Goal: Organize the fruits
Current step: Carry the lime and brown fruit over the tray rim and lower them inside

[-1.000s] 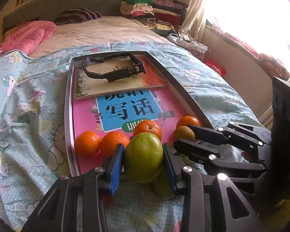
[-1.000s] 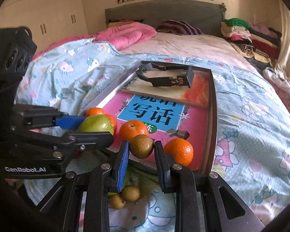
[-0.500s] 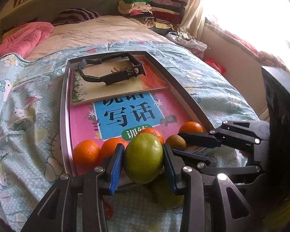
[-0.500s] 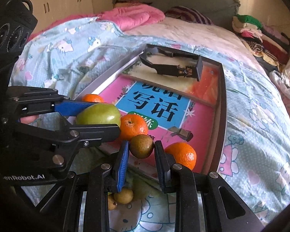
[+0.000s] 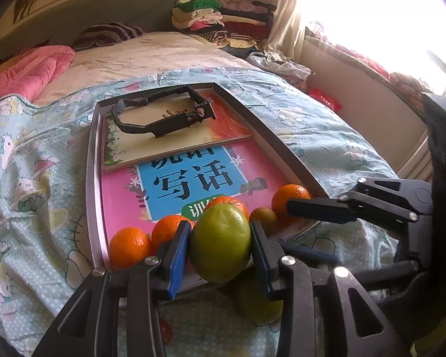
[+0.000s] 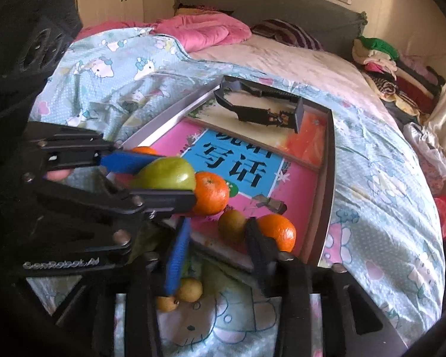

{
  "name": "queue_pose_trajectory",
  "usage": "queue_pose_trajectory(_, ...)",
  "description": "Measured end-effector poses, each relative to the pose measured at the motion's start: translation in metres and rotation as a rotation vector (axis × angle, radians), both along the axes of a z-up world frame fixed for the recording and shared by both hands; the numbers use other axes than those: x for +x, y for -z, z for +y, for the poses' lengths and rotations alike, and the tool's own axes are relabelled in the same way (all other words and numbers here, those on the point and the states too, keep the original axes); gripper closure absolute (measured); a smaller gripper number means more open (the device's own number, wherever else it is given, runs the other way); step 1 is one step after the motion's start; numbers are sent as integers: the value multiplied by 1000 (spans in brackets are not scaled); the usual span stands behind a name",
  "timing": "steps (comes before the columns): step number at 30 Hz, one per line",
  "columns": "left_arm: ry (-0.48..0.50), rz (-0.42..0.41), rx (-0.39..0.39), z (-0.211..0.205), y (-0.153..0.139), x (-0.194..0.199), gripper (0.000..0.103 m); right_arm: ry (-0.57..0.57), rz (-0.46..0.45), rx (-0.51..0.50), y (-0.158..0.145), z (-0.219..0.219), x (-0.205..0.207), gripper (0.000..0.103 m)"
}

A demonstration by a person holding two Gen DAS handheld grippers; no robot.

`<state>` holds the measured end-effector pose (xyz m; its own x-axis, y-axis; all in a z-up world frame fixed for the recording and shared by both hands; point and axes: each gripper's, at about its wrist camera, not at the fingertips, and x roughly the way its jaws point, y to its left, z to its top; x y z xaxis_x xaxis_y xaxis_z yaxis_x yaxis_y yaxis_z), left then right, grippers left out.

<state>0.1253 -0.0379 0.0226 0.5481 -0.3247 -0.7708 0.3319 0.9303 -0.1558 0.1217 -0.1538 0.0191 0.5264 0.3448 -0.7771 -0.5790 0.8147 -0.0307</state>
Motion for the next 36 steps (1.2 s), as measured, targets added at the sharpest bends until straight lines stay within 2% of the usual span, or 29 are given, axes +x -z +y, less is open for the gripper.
queue_pose_trajectory(6,-1,6,-13,0,0,0,62,6,-10,-17,4,0,-12,54)
queue_pose_trajectory(12,2,6,-26,3,-1,-1,59,34,-32,38,-3,-9,-23,49)
queue_pose_trajectory(22,1,13,-46,6,-3,-3,56,110,-21,122,-9,-32,-31,49)
queue_pose_trajectory(29,-17,7,-56,12,-9,-3,49,143,-38,144,-14,-38,-36,48)
queue_pose_trajectory(32,-26,-2,-60,15,-12,-5,44,152,-42,151,-16,-39,-38,42)
queue_pose_trajectory(36,-37,-7,-59,18,-17,-8,40,155,-49,163,-19,-37,-39,42)
